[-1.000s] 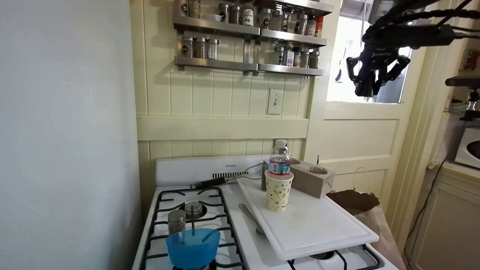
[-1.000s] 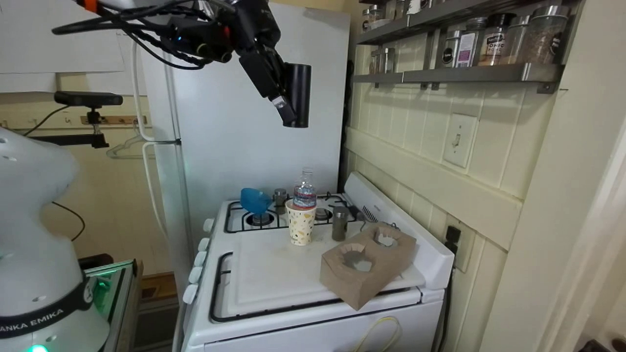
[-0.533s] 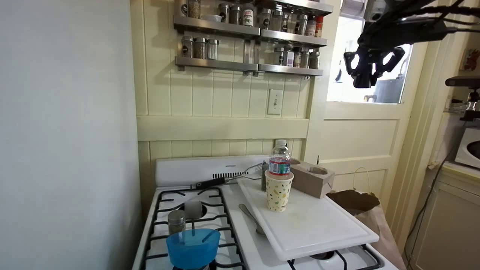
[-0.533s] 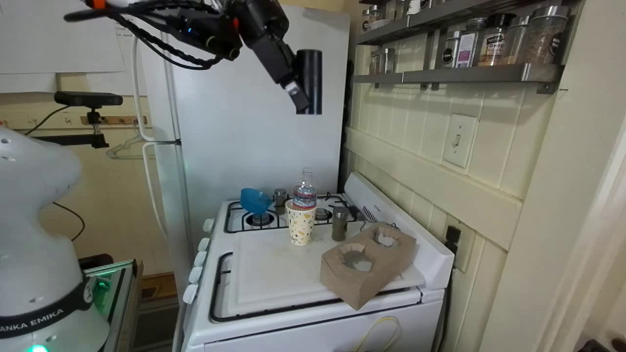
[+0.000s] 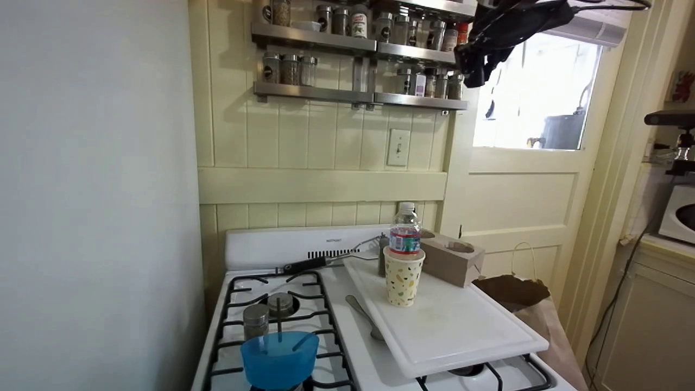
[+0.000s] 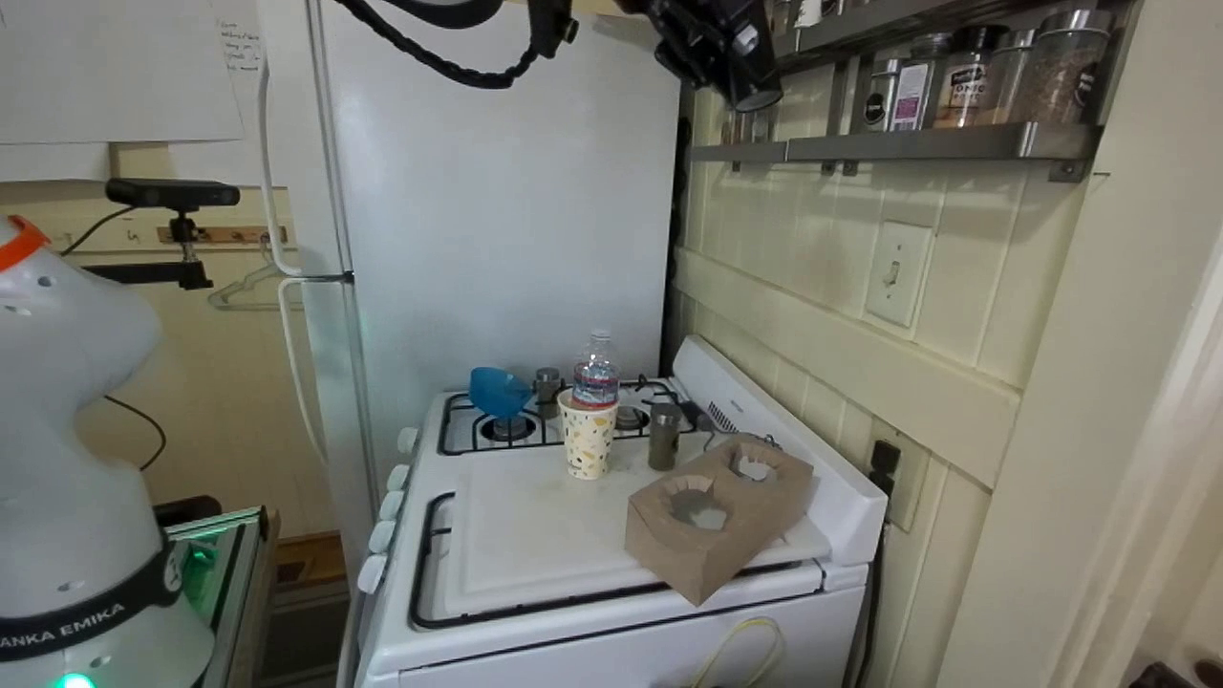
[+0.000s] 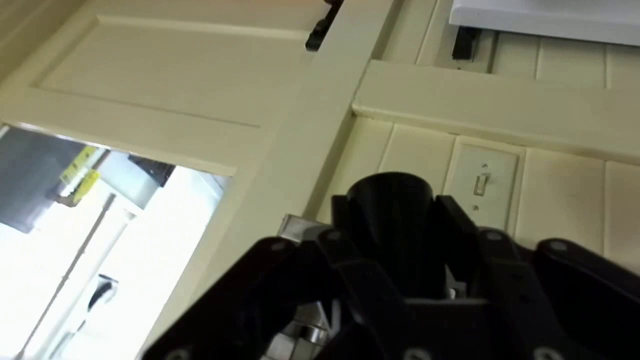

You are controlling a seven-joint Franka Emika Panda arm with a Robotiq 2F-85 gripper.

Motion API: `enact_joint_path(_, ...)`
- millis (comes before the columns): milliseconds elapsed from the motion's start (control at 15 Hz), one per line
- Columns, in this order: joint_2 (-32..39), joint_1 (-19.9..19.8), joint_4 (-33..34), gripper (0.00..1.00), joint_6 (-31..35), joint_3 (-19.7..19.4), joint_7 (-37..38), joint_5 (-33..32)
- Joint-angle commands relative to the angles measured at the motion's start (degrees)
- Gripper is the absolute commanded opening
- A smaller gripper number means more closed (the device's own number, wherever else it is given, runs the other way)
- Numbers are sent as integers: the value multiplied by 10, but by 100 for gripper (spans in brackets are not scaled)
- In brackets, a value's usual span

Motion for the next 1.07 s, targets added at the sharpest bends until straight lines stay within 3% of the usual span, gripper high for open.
enact_joint_path(0,96,28,100,20,50,-31,-113,3)
enact_joint_path(67,52,21,50,45,28,-20,-56,-4)
enact_joint_path(333,99,32,98,45,47,-36,-100,-2)
enact_joint_path(400,99,32,99,20,47,-36,-101,-2)
enact_joint_path(800,117,77,91,20,42,21,-30,-43)
enact_joint_path(1000,108,97,80,20,45,50,36,-102)
